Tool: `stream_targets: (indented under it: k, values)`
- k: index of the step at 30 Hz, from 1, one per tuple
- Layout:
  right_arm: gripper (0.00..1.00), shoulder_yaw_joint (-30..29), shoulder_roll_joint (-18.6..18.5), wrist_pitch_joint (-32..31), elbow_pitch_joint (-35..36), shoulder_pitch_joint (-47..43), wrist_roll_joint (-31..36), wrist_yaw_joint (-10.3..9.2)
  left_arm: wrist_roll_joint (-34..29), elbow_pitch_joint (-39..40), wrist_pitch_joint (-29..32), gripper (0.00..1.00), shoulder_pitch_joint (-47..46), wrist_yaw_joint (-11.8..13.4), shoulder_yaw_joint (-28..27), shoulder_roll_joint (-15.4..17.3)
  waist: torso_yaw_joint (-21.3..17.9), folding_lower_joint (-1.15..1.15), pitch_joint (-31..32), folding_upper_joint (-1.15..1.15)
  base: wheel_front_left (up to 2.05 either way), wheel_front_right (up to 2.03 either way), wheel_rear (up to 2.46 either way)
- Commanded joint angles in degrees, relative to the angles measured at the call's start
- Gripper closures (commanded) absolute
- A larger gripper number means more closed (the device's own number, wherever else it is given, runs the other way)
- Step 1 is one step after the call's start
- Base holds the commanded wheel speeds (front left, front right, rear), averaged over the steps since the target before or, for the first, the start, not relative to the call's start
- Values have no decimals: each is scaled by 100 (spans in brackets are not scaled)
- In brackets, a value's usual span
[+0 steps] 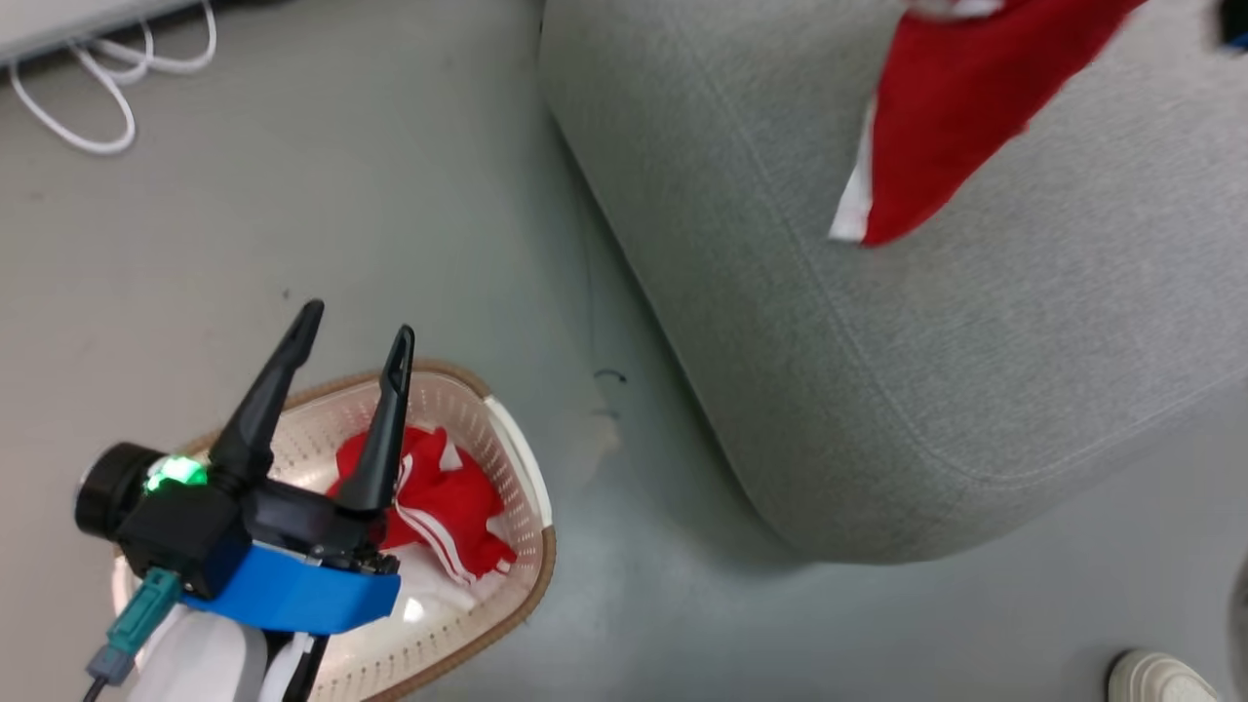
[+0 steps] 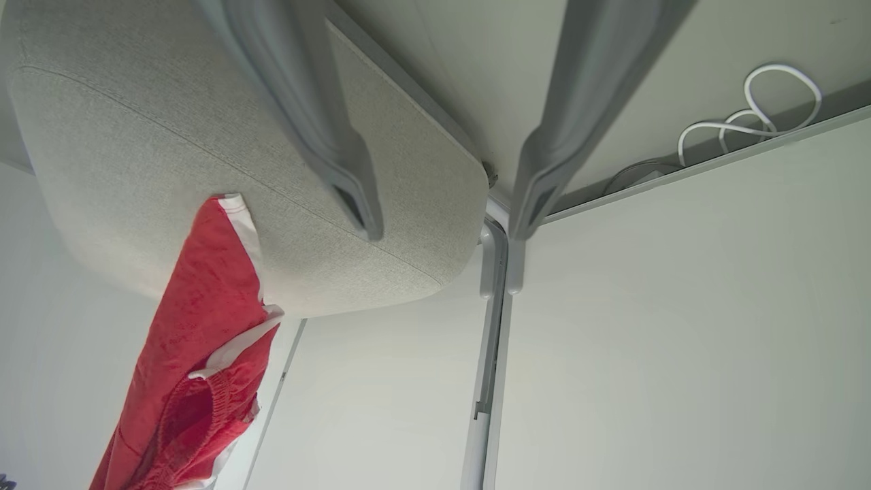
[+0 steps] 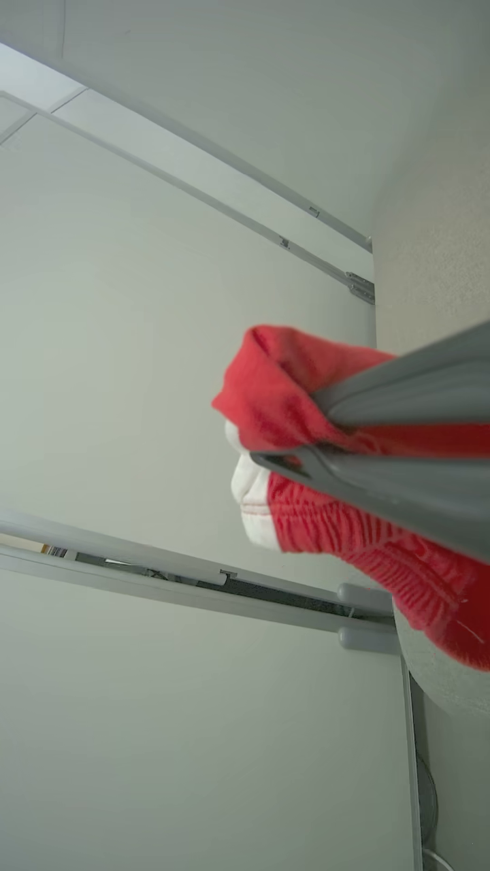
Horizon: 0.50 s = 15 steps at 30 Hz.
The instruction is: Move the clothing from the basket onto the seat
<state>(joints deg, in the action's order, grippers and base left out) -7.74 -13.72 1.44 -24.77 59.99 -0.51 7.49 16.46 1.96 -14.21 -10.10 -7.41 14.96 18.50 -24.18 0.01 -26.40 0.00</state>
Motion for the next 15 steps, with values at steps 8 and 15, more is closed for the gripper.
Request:
stream_targets:
  k: [8, 15]
  values:
    - [100, -870, -615, 228, -253, 477, 249, 1, -92, 547, 110, 0, -294, 41, -120, 230, 237, -1, -891, 0, 0, 0, 0]
    - [100, -1360, -517, 417, -1078, 143, 292, 1, -113, 822, 228, 0, -519, 39, -129, 376, 348, -1, -1230, 0, 0, 0, 0]
